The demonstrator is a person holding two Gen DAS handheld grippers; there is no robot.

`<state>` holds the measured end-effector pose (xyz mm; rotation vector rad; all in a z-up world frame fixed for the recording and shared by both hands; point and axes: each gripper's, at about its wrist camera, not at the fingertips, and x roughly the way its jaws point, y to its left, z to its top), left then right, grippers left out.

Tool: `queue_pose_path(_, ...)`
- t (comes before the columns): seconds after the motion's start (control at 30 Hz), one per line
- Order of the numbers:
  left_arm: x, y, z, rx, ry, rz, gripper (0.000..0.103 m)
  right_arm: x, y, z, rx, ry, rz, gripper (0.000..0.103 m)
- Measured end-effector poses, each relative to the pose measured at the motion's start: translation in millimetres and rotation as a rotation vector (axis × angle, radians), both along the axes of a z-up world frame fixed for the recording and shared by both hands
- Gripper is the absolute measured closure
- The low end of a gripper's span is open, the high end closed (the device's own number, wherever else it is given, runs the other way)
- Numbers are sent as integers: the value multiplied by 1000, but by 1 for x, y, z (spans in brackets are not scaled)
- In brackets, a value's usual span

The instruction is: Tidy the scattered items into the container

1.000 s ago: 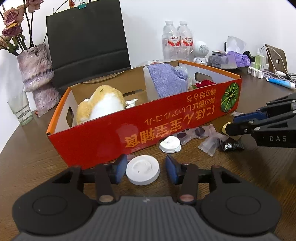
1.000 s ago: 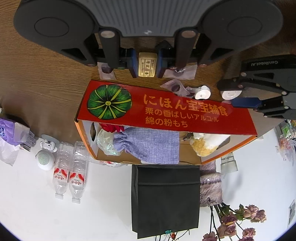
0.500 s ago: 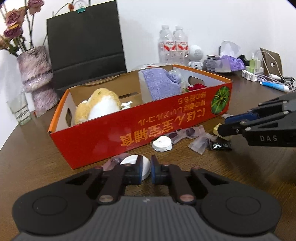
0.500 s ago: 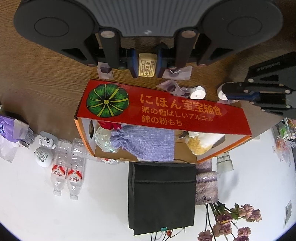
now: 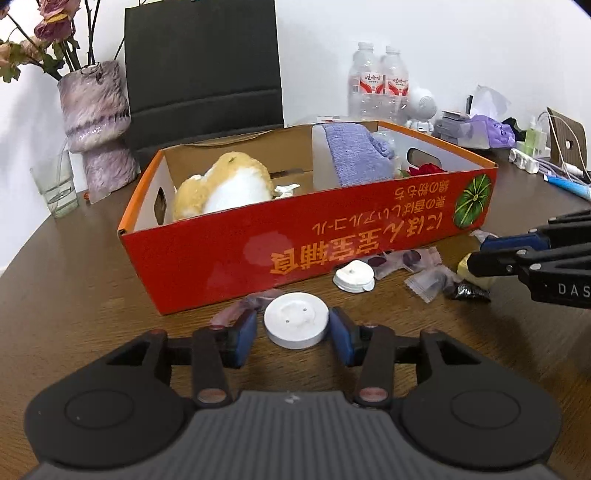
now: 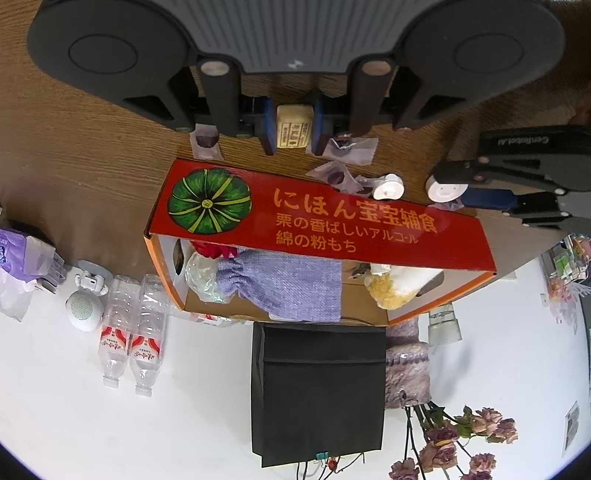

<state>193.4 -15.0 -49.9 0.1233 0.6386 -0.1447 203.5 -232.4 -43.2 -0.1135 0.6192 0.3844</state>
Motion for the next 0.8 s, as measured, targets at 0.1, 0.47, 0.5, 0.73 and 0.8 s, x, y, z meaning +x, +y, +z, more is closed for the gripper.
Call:
queue_pose_path(0.1,-1,-2,1,0,-2,-12,64,-2,1,1,1,-3,3,88)
queue_pose_path(0.47,-39,-4,13,-57,-64,-25,64,-11,-14,0,59,20,-47,69)
queue_pose_path(0.5,-41,-3,13,-60,-64,-21,64,-10,-14,0,54,18,-50,66)
queue_pose_path(0.73,-56,2,19,-94,-81,7,64,-1,-4,-6,21,53,-50,83)
queue_pose_path(0.8,-65,5,24,-101,-95,6,64,-10,-8,0,49,26,-63,83)
